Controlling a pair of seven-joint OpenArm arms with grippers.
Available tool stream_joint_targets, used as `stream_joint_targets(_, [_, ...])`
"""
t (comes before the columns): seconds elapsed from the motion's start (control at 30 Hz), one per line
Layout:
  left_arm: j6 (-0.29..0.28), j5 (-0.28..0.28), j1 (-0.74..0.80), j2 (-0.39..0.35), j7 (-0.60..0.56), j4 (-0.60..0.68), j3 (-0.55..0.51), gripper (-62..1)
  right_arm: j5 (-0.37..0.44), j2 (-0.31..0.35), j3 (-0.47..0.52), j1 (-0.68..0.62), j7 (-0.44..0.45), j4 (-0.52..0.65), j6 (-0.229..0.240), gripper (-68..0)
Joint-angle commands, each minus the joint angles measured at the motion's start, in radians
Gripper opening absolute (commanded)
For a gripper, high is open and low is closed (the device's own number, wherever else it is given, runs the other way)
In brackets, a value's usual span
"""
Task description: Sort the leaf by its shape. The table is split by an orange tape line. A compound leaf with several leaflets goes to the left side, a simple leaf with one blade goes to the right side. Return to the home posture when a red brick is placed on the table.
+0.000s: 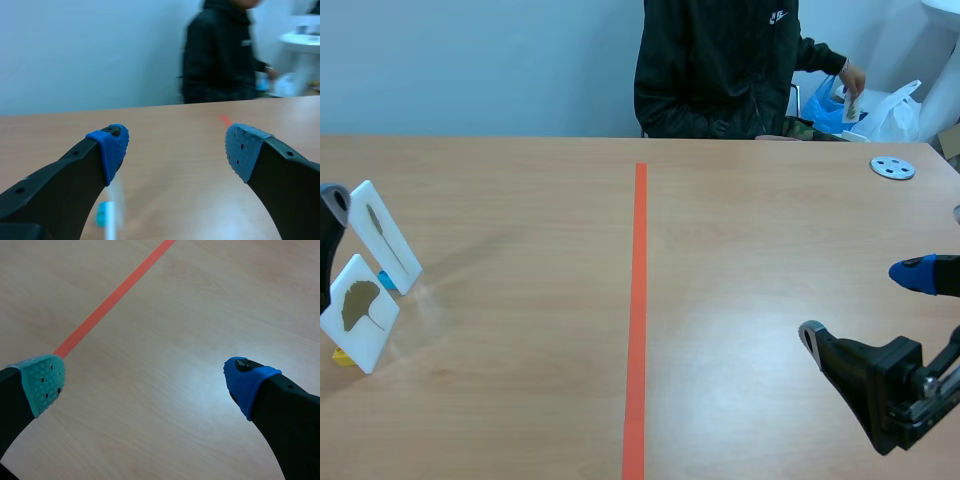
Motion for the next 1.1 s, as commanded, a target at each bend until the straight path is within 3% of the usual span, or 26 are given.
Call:
stream_joint_targets(0.0, [-0.053,-0.004,0.024,-0.011,0.031,0.037,0.0,-17.5,0.011,0.008,0.013,0.006,0.015,0.004,-0.004,0.4])
stream_joint_targets(0.13, [-0.176,-0.004,0.082,-0.026,0.118,0.137,0.016,-15.0,0.011,0.008,0.013,0.006,0.014,0.004,-0.004,0.4])
stream_joint_targets(0.3, [-0.269,-0.004,0.135,-0.031,0.182,0.24,0.024,-0.7,0.012,0.008,0.013,0.006,0.016,0.004,-0.003,0.4])
stream_joint_targets(0.5, [-0.308,-0.004,0.183,-0.03,0.3,0.368,0.077,1.4,0.019,0.008,0.013,0.01,0.035,0.004,-0.003,0.4])
stream_joint_targets(0.63, [-0.261,-0.004,0.193,-0.03,0.365,0.387,0.151,1.4,0.019,0.008,0.013,0.011,0.035,0.004,-0.003,0.4])
stream_joint_targets(0.87, [-0.05,0.016,0.181,-0.03,0.388,0.375,0.245,1.4,0.019,0.008,0.013,0.012,0.039,0.004,-0.003,0.4])
stream_joint_targets(1.07, [-0.018,0.016,0.159,-0.03,0.41,0.309,0.25,1.4,0.019,0.008,0.013,0.012,0.039,0.004,-0.003,0.4])
